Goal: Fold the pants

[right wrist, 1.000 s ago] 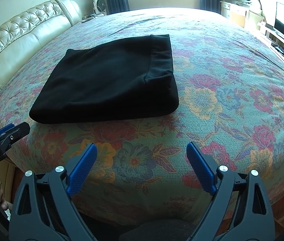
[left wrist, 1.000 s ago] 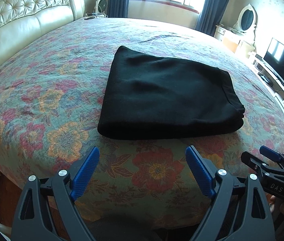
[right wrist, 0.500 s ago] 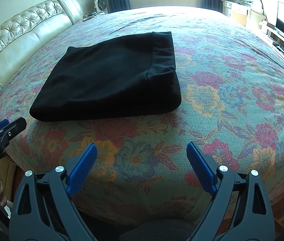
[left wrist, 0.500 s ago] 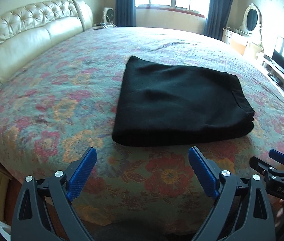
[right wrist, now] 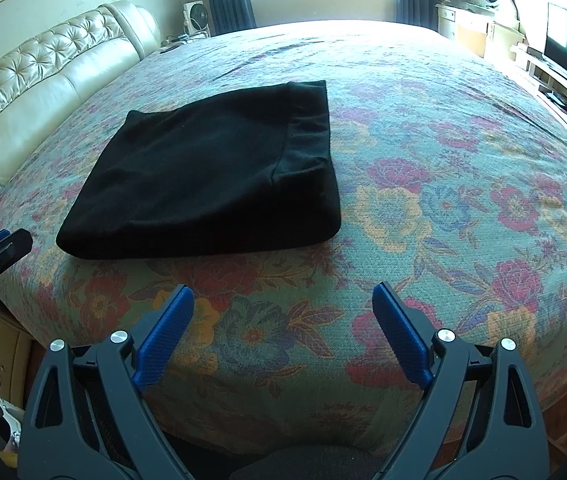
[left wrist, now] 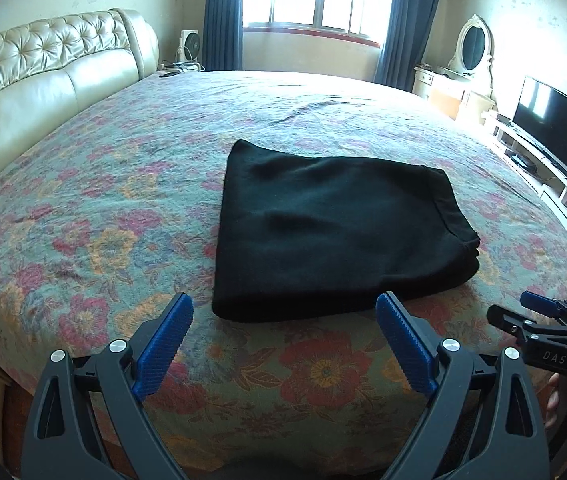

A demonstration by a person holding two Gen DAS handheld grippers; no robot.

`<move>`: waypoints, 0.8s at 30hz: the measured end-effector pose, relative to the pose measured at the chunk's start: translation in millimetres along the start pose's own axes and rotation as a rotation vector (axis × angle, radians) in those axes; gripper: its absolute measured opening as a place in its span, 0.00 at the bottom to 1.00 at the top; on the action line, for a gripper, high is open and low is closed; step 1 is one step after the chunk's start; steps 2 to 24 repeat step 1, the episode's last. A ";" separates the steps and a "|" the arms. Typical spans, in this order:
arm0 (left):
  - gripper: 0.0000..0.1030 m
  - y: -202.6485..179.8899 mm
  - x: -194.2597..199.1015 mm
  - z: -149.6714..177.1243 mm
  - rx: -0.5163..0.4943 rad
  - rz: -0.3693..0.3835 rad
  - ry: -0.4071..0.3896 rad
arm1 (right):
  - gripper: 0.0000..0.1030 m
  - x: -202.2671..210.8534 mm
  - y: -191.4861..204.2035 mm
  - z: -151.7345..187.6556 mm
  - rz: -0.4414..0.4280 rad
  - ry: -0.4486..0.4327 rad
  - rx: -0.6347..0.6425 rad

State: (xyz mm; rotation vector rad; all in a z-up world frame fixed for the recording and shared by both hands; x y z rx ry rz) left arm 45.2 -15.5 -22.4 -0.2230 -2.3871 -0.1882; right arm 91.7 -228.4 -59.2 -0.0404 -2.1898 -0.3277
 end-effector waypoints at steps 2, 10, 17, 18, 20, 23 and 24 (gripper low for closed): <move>0.89 6.4 -1.5 -1.8 0.003 -0.014 0.001 | 0.88 -0.2 -5.3 -4.7 0.004 -0.004 -0.013; 0.89 6.4 -1.5 -1.8 0.003 -0.014 0.001 | 0.88 -0.2 -5.3 -4.7 0.004 -0.004 -0.013; 0.89 6.4 -1.5 -1.8 0.003 -0.014 0.001 | 0.88 -0.2 -5.3 -4.7 0.004 -0.004 -0.013; 0.89 6.4 -1.5 -1.8 0.003 -0.014 0.001 | 0.88 -0.2 -5.3 -4.7 0.004 -0.004 -0.013; 0.89 6.4 -1.5 -1.8 0.003 -0.014 0.001 | 0.88 -0.2 -5.3 -4.7 0.004 -0.004 -0.013; 0.89 6.4 -1.5 -1.8 0.003 -0.014 0.001 | 0.88 -0.2 -5.3 -4.7 0.004 -0.004 -0.013; 0.89 6.4 -1.5 -1.8 0.003 -0.014 0.001 | 0.88 -0.2 -5.3 -4.7 0.004 -0.004 -0.013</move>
Point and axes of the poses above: each gripper's, at about its wrist camera, not at the fingertips, and x roughly against the way its jaws point, y to its left, z to its underside, the point moved 5 cm from there along -x, roughly the way its jaws point, and after that the axes turned 12 degrees about -x, right-handed, at the moved point
